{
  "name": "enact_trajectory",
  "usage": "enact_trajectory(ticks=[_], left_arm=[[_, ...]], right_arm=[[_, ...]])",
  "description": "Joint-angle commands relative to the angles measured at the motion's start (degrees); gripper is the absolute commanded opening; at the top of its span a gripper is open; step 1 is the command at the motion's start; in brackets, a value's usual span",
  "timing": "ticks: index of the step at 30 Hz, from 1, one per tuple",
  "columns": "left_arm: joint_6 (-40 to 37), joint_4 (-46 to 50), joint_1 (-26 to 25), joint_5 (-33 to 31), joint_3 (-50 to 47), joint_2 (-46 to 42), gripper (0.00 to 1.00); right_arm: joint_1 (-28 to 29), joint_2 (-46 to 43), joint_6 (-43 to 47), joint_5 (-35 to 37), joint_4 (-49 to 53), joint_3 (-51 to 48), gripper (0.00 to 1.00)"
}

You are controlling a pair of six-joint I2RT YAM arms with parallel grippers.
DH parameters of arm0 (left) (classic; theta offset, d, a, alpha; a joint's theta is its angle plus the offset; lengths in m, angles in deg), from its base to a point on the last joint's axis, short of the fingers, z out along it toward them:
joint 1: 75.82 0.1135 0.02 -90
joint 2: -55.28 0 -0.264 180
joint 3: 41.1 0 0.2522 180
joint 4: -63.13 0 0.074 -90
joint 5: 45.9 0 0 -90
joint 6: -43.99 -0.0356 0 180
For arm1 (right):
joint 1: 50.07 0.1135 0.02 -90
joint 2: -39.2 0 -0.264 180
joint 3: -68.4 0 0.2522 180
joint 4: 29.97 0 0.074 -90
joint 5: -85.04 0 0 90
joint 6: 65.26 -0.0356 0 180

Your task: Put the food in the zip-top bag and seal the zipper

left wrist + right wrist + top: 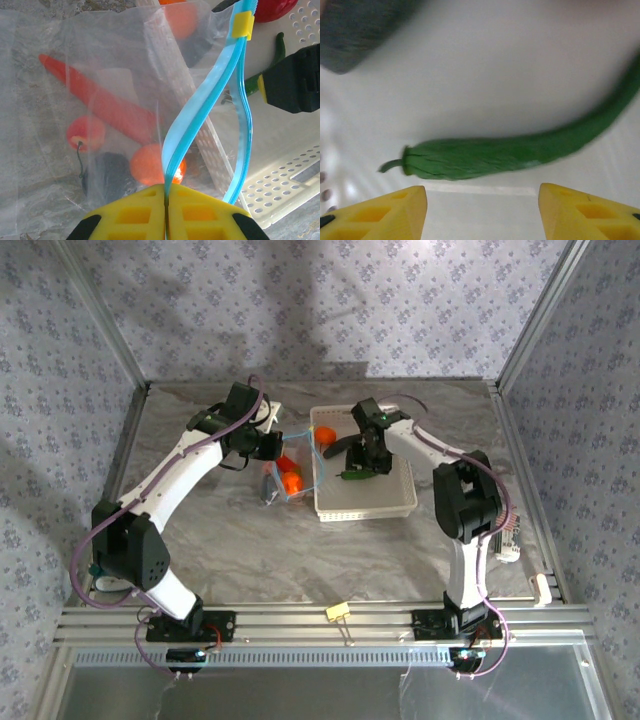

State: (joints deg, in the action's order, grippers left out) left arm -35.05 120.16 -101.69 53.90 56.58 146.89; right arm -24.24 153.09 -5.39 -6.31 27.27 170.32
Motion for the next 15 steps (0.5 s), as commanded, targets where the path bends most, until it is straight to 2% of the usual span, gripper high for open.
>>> enact_trajectory(ticks=[1, 8, 15], left_arm=[[-0.7, 0.4, 0.4, -0.1, 1.0, -0.2, 0.1], [-1.1, 0.3, 0.6, -0.4, 0.1, -0.8, 0.1], [-1.3, -0.3, 1.2, -0.1, -0.7, -0.9, 0.09]], right_arm=[[1.3, -1.7, -13.2, 4.5, -5.2, -4.0, 0.63], [2.8, -1.1, -21.4, 8.1, -11.4, -5.0, 0.65], [2.7, -0.8, -24.8, 9.4, -12.1, -6.0, 0.7]])
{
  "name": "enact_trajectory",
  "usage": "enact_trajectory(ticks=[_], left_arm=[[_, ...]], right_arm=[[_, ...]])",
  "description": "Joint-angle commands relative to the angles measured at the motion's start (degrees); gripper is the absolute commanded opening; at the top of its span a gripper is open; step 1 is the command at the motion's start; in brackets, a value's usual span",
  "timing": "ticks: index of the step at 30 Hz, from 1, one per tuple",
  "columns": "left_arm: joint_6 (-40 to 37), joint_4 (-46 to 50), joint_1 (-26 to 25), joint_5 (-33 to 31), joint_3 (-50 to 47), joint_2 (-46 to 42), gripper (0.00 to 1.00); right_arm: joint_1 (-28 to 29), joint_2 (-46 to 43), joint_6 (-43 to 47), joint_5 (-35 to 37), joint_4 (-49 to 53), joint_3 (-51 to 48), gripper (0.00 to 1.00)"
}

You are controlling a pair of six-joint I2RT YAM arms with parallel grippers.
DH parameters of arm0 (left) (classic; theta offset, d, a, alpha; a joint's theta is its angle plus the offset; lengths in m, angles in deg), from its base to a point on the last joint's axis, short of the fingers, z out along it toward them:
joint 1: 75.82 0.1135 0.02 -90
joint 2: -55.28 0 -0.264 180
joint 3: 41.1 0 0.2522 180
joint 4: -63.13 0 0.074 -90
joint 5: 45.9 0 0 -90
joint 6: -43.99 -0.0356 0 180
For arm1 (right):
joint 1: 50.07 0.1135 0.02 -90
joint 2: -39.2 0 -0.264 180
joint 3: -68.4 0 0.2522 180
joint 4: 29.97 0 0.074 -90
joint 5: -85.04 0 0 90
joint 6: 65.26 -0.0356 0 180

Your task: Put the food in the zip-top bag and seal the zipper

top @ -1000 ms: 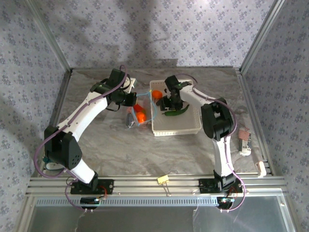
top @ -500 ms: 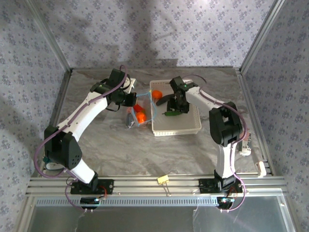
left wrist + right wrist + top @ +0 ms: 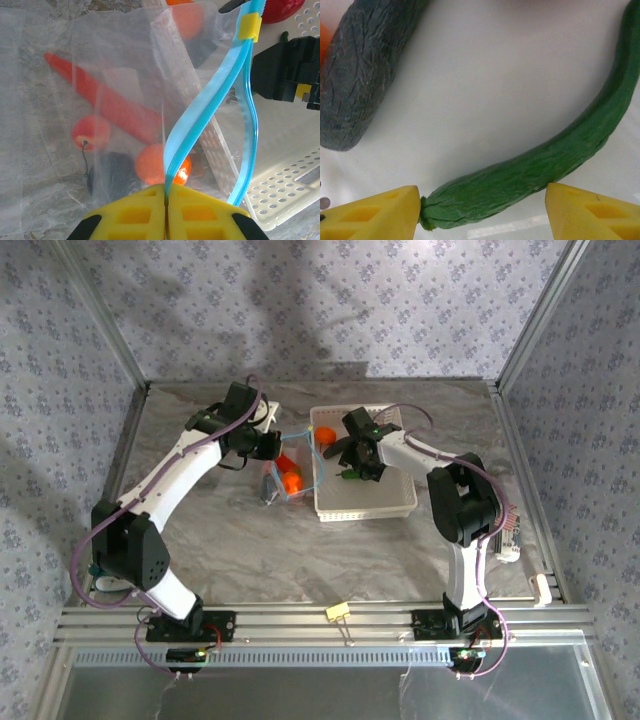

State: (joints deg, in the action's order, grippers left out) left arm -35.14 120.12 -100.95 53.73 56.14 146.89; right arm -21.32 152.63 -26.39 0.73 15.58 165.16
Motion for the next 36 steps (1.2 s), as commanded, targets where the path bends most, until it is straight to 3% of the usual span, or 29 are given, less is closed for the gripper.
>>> enact_trajectory(ticks=[1, 7, 16, 18, 23, 29, 36], left_arm=[[-1.2, -0.2, 0.4, 0.2, -0.3, -0.8, 0.1], [-1.3, -0.5, 0.8, 0.4, -0.7, -0.8, 0.09], [-1.2, -0.7, 1.2, 0.5, -1.1, -1.5, 0.09], [-1.1, -0.7, 1.2, 0.7, -1.0, -1.5, 0.09], [-0.9, -0.8, 1.2, 0.7, -1.0, -1.8, 0.09], [-0.8, -0.8, 1.2, 1.0, -1.0, -1.8, 0.09], [-0.7, -0.6, 1.1, 1.5, 0.3, -0.8, 0.09]], right_arm=[[-0.5, 0.0, -4.2, 2.1, 0.0, -0.8, 0.71], [-0.9, 2.4, -4.8, -0.7, -0.8, -1.0, 0.7], [-1.0, 3.6, -3.1, -1.6, -0.6, -2.3, 0.62], [-1.0, 3.3, -2.7, -1.6, -0.7, -2.9, 0.55], [-0.4, 1.5, -1.4, -1.1, -0.9, -4.3, 0.24], [0.8, -1.9, 1.7, 1.0, 0.7, -4.5, 0.14], [3.4, -10.4, 11.1, 3.4, 0.1, -3.5, 0.13]])
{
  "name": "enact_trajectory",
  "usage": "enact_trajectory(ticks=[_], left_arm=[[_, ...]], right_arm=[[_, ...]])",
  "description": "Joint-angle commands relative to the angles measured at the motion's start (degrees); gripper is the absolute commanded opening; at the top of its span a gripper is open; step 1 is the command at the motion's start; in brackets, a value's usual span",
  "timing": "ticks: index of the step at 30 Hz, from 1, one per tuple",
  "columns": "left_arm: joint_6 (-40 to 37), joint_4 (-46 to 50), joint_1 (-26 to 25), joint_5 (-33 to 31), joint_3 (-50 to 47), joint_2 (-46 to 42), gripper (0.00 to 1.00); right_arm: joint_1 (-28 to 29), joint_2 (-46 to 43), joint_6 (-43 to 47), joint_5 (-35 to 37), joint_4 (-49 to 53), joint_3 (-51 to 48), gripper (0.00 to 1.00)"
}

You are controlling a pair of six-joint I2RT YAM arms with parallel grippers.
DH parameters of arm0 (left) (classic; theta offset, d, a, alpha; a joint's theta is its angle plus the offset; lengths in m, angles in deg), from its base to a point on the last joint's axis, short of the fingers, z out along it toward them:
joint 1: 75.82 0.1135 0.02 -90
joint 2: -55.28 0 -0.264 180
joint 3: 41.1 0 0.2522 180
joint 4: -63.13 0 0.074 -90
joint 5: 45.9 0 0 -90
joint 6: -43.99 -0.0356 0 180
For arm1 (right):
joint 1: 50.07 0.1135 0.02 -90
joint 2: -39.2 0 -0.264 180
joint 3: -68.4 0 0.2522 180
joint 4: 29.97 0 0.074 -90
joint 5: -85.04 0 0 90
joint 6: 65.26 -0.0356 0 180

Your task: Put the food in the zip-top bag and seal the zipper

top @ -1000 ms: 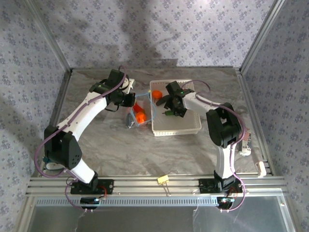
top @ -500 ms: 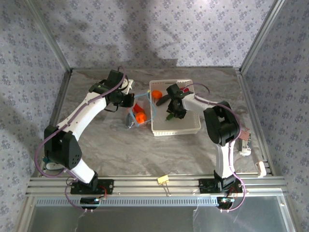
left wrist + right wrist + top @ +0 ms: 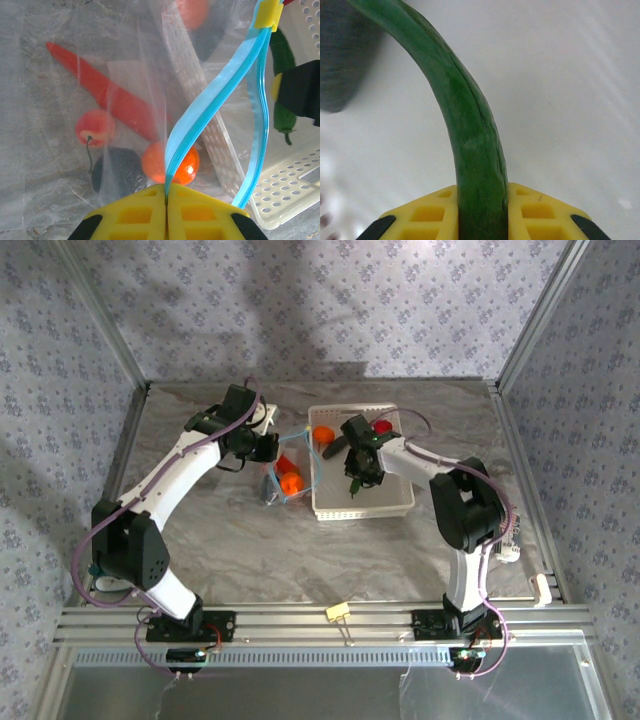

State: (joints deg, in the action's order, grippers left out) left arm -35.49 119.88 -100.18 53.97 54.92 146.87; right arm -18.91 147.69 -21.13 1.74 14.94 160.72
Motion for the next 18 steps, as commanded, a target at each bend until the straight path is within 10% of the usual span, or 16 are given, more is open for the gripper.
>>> enact_trajectory(ticks=[1, 18], left_arm=[[-0.4, -0.1, 0.4, 1.4, 1.8, -0.6, 0.09], [0.0, -0.2, -1.0, 0.5, 3.8, -0.5, 0.08]], right_arm=[[1.4, -6.9, 8.0, 1.7, 1.3, 1.7, 0.14], [1.9, -18.6, 29.0, -35.8, 25.4, 7.7, 0.17]])
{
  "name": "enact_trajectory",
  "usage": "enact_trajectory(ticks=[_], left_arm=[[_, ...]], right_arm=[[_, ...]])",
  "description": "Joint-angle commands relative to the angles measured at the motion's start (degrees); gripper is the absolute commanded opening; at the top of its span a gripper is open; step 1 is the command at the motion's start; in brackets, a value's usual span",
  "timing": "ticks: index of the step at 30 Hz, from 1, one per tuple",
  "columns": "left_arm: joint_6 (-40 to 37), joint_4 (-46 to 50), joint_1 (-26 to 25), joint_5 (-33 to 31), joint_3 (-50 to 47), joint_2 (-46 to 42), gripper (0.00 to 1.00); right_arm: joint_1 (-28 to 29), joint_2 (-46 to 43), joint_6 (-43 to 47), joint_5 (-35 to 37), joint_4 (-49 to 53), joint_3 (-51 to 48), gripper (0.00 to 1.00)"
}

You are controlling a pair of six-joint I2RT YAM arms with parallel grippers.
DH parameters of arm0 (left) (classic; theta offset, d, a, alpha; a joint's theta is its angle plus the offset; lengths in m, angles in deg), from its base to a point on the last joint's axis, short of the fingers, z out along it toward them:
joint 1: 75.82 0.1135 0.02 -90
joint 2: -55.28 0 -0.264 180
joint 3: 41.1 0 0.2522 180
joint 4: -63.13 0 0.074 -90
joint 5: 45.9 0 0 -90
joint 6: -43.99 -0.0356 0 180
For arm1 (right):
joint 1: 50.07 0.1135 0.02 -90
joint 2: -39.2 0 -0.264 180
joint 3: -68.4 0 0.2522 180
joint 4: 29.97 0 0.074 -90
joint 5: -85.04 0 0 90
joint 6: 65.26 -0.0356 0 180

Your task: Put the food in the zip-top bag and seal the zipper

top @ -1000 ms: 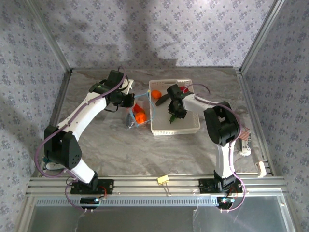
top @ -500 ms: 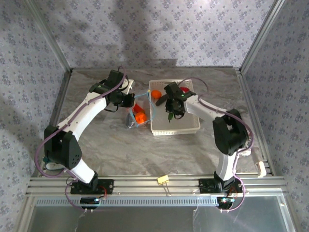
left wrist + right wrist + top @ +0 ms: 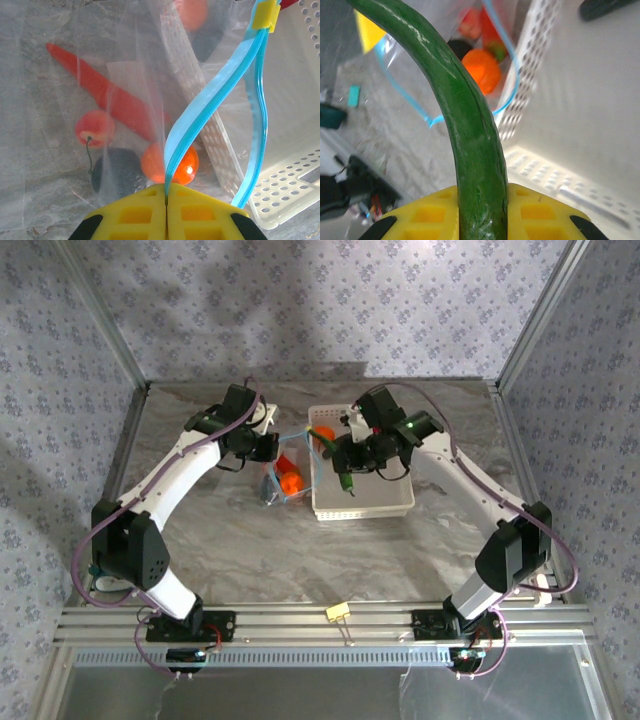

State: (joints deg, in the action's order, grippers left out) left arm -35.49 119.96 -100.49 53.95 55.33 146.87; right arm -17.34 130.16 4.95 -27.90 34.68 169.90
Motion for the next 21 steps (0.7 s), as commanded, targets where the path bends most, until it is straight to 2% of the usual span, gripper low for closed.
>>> enact_trajectory(ticks=[1, 7, 12, 21], left_arm=[[-0.1, -0.3, -0.9, 0.4, 3.7, -0.5, 0.08], [0.2, -0.3, -2.8, -0.8, 5.1, -0.1, 0.08], [0.3, -0.3, -4.2, -1.3, 5.7, 0.2, 0.08], [0.4, -0.1, -5.0, -1.5, 5.6, 0.7, 0.08]], right_arm=[[0.6, -0.9, 2.4, -5.4, 6.5, -1.7, 0.17], [2.7, 5.4, 0.6, -0.3, 12.9, 2.5, 0.17], [4.8, 10.9, -0.8, 1.3, 13.1, 7.6, 0.17], [4.6, 22.4, -3.0, 2.8, 12.2, 19.1, 0.17]])
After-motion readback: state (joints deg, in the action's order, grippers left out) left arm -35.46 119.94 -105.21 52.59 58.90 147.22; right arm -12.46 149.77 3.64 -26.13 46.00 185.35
